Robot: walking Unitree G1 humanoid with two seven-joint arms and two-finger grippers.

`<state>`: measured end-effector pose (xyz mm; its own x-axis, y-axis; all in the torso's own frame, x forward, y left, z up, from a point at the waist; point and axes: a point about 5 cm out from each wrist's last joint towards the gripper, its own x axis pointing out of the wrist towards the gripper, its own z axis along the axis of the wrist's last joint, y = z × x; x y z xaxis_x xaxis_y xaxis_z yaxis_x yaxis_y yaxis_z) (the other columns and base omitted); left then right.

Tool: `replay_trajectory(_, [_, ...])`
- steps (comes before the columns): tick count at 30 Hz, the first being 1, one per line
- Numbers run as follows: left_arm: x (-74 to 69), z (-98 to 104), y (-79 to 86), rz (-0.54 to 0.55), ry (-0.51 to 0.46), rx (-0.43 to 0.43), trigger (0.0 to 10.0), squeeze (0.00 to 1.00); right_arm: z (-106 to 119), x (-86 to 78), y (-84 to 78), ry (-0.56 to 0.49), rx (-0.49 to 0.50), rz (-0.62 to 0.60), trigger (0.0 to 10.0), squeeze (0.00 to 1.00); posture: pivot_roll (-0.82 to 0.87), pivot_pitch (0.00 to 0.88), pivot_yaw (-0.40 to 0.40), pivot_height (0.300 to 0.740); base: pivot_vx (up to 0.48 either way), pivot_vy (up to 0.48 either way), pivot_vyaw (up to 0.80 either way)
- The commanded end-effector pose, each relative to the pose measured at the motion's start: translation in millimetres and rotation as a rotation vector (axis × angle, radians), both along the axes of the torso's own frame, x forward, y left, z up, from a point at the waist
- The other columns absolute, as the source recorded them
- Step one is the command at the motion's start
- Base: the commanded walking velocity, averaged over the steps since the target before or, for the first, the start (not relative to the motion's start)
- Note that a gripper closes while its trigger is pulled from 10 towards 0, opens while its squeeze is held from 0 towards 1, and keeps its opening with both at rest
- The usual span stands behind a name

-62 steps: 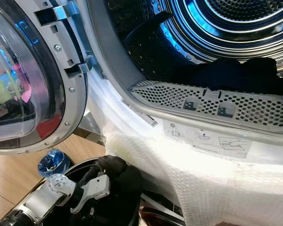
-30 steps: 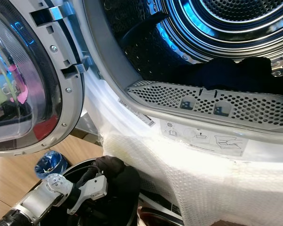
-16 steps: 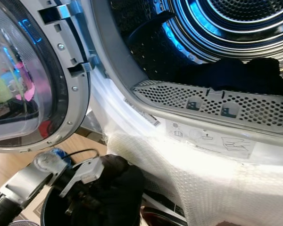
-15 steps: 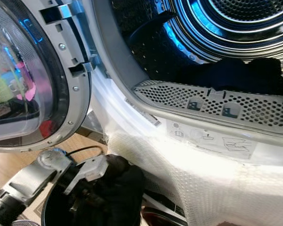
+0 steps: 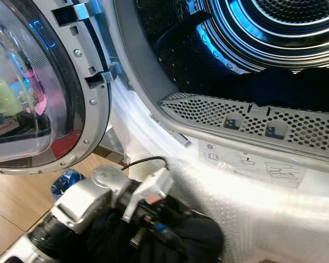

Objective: Clothes washing

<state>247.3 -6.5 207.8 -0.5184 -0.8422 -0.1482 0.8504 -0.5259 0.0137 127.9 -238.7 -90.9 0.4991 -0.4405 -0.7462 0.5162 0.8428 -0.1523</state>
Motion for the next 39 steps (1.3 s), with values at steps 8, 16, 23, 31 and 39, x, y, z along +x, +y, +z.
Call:
replay_trajectory(8, [-9.0, 42, -14.7, -0.099, -0.066, -0.128, 0.0, 0.0, -4, -2.3, 11.4, 0.022, 0.045, 0.002, 10.0, 0.0, 0.07, 0.0, 0.189, 0.74, 0.0, 0.0, 0.0])
replay_trajectory(16, [-16.1, 26, -22.2, -0.148, -0.013, -0.094, 0.0, 0.0, -4, -1.3, 11.1, 0.022, 0.046, 0.0, 10.0, 0.0, 0.07, 0.0, 0.19, 0.74, 0.0, 0.0, 0.0])
replay_trajectory(23, [-19.8, 12, -24.0, -0.165, 0.065, -0.055, 0.0, 0.0, -4, -2.4, 9.5, 0.026, 0.039, -0.005, 10.0, 0.0, 0.06, 0.0, 0.193, 0.74, 0.0, 0.0, 0.0])
replay_trajectory(31, [-28.8, 20, -41.3, -0.174, 0.105, -0.146, 0.0, 0.0, -4, -6.4, 3.6, 0.033, 0.022, -0.027, 10.0, 0.0, 0.04, 0.0, 0.193, 0.74, 0.0, 0.0, 0.0])
replay_trajectory(39, [-2.8, -9, -3.0, -0.01, 0.077, -0.007, 0.0, 0.0, -5, -8.1, 7.5, 0.027, 0.025, -0.019, 10.0, 0.0, 0.04, 0.0, 0.203, 0.74, 0.0, 0.0, 0.0])
